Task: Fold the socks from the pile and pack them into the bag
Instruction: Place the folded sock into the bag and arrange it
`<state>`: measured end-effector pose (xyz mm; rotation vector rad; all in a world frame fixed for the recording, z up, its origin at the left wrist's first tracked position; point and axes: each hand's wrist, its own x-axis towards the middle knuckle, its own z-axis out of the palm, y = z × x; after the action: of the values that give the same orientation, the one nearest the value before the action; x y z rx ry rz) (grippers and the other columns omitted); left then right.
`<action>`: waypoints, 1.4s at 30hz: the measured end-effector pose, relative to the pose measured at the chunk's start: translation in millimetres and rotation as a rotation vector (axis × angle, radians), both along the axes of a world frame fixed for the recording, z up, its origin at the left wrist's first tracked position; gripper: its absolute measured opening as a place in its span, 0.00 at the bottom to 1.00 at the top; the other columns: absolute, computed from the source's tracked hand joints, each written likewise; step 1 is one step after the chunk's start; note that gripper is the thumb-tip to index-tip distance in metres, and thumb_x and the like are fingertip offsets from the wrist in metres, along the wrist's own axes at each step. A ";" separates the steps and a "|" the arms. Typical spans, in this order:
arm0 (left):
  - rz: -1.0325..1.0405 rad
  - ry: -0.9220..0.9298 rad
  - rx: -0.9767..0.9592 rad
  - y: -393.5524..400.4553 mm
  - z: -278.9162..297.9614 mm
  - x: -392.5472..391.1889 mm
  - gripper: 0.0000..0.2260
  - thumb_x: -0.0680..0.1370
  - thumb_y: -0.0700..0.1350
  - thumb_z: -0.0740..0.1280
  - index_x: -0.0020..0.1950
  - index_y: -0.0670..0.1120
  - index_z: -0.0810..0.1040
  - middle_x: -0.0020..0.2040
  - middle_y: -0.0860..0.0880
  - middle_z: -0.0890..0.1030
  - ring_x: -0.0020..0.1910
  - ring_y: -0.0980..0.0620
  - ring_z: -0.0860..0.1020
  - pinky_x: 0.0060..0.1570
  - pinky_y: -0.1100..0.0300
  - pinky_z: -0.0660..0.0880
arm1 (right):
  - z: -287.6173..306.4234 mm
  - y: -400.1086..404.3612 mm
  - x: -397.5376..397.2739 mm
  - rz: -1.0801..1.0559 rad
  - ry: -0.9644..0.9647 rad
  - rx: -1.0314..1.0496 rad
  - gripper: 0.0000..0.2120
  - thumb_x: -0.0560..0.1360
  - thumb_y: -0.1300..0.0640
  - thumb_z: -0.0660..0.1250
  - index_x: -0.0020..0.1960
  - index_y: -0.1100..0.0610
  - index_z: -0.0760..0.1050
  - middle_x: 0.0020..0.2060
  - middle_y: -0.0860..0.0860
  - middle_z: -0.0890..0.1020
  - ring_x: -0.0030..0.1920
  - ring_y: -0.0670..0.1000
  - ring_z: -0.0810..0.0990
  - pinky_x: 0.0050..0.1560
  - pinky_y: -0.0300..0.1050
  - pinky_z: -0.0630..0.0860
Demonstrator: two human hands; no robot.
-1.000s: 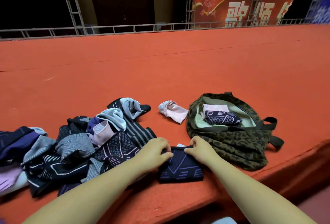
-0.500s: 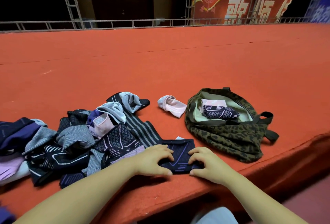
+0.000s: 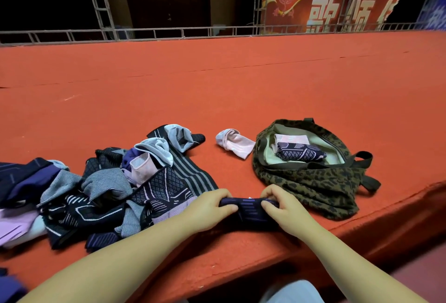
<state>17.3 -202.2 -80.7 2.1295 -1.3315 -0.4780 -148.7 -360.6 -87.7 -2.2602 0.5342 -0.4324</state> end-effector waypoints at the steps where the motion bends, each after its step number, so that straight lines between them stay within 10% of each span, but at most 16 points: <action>1: 0.054 0.020 -0.003 -3.0 -0.3 2.1 0.06 0.76 0.53 0.66 0.45 0.52 0.75 0.41 0.53 0.79 0.43 0.53 0.77 0.47 0.57 0.72 | -0.6 -0.5 3.1 -0.039 -0.011 0.026 0.07 0.75 0.58 0.66 0.44 0.47 0.71 0.35 0.44 0.78 0.35 0.40 0.73 0.40 0.36 0.68; 10: 0.106 -0.247 0.325 -31.6 -9.1 20.8 0.18 0.77 0.61 0.59 0.52 0.47 0.77 0.53 0.46 0.79 0.53 0.46 0.77 0.51 0.54 0.73 | -5.1 -9.3 22.2 -0.264 0.472 -0.196 0.17 0.75 0.39 0.60 0.48 0.53 0.73 0.49 0.50 0.79 0.51 0.53 0.78 0.48 0.46 0.72; 17: 0.004 -0.262 0.538 -40.1 -0.2 31.1 0.26 0.71 0.66 0.63 0.57 0.47 0.74 0.57 0.45 0.76 0.57 0.44 0.74 0.55 0.53 0.72 | 2.8 -12.9 21.6 -0.143 0.588 -0.054 0.20 0.71 0.35 0.64 0.38 0.52 0.67 0.38 0.49 0.76 0.41 0.51 0.75 0.39 0.46 0.66; 25: -0.196 -0.150 0.332 -30.1 9.5 29.4 0.22 0.73 0.61 0.66 0.62 0.52 0.74 0.72 0.47 0.65 0.73 0.49 0.61 0.70 0.57 0.56 | 5.8 -8.4 17.0 -0.047 0.079 0.446 0.11 0.76 0.52 0.68 0.40 0.54 0.68 0.30 0.46 0.71 0.31 0.45 0.70 0.35 0.44 0.69; 31: -0.094 0.319 0.134 -44.6 29.9 37.7 0.18 0.66 0.61 0.71 0.46 0.50 0.74 0.42 0.52 0.78 0.39 0.55 0.74 0.43 0.56 0.70 | 20.7 -17.3 16.5 -0.100 -0.194 0.602 0.02 0.78 0.60 0.64 0.47 0.57 0.71 0.35 0.46 0.81 0.36 0.43 0.78 0.36 0.39 0.73; 42: -0.169 0.733 -0.107 -152.7 61.2 11.1 0.06 0.80 0.43 0.62 0.54 0.51 0.77 0.45 0.56 0.83 0.41 0.60 0.81 0.45 0.63 0.79 | 75.0 -107.7 -3.9 -0.349 -0.326 0.592 0.04 0.80 0.52 0.61 0.51 0.51 0.74 0.50 0.51 0.80 0.47 0.48 0.81 0.36 0.46 0.79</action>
<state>28.3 -354.9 -19.5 1.5187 -1.0648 -1.0994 -152.6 -468.3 -12.7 -1.4981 0.7693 -0.6975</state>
